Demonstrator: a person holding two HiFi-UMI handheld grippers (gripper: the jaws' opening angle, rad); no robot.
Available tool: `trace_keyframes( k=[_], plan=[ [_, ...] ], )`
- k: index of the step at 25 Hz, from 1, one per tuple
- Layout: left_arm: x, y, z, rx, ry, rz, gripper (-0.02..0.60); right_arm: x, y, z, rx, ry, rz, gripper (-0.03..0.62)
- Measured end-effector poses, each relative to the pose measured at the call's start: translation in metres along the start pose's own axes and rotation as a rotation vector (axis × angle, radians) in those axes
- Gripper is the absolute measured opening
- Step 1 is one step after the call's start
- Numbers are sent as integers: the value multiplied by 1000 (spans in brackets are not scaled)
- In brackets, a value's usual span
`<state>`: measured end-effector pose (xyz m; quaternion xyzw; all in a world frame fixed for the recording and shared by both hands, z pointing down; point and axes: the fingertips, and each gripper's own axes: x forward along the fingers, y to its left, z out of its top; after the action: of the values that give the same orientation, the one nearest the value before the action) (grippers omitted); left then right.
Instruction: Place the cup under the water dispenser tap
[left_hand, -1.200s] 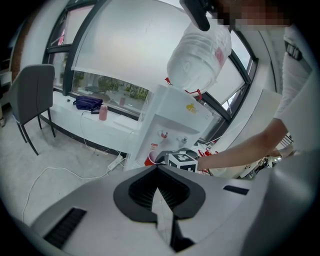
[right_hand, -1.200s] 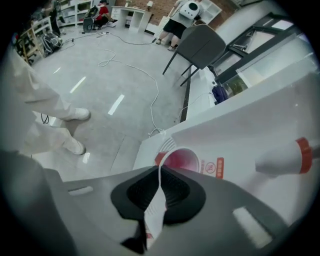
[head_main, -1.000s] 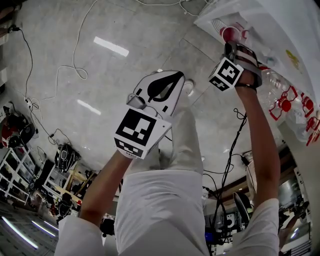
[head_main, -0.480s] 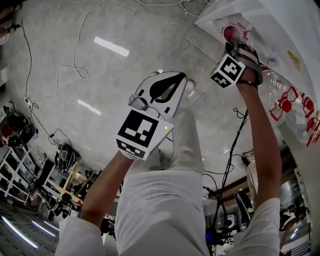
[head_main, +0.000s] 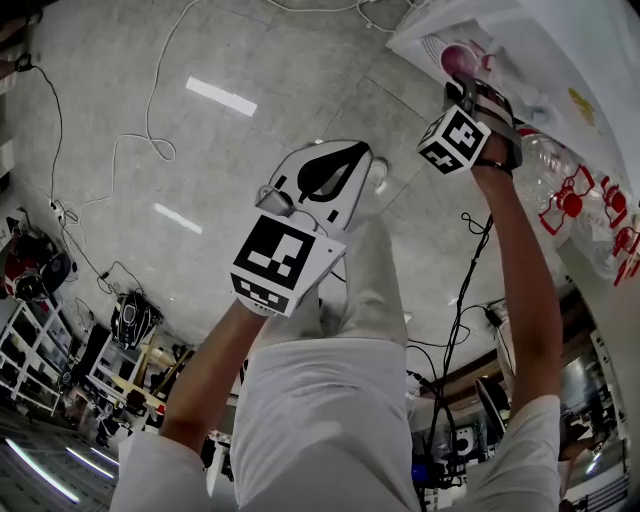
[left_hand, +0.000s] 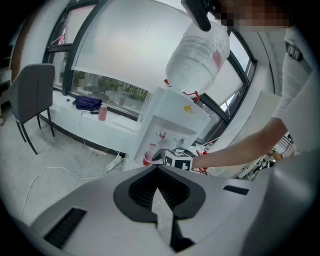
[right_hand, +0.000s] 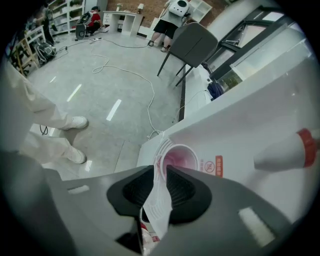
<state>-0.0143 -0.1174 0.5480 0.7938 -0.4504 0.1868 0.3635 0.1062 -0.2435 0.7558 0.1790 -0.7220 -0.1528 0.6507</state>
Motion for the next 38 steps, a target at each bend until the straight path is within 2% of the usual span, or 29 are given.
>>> trace_keyframes(
  k=[8, 11, 14, 21, 33, 38],
  plan=[
    [-14, -3, 1, 15, -6, -4, 0, -24, -3, 7, 67, -34, -4, 87],
    [-22, -4, 2, 23, -8, -5, 0, -36, -6, 10, 81, -47, -20, 71],
    [-30, -5, 3, 32, -11, -8, 0, -48, -7, 12, 90, -54, -37, 25],
    [-49, -14, 11, 52, -23, -18, 0, -80, -11, 19, 110, -79, -53, 11],
    [-91, -25, 32, 97, -57, -19, 0, -167, -28, 47, 152, -173, -110, 11],
    [-106, -26, 41, 113, -71, -14, 0, -212, -38, 59, 226, -221, -138, 11]
  ],
)
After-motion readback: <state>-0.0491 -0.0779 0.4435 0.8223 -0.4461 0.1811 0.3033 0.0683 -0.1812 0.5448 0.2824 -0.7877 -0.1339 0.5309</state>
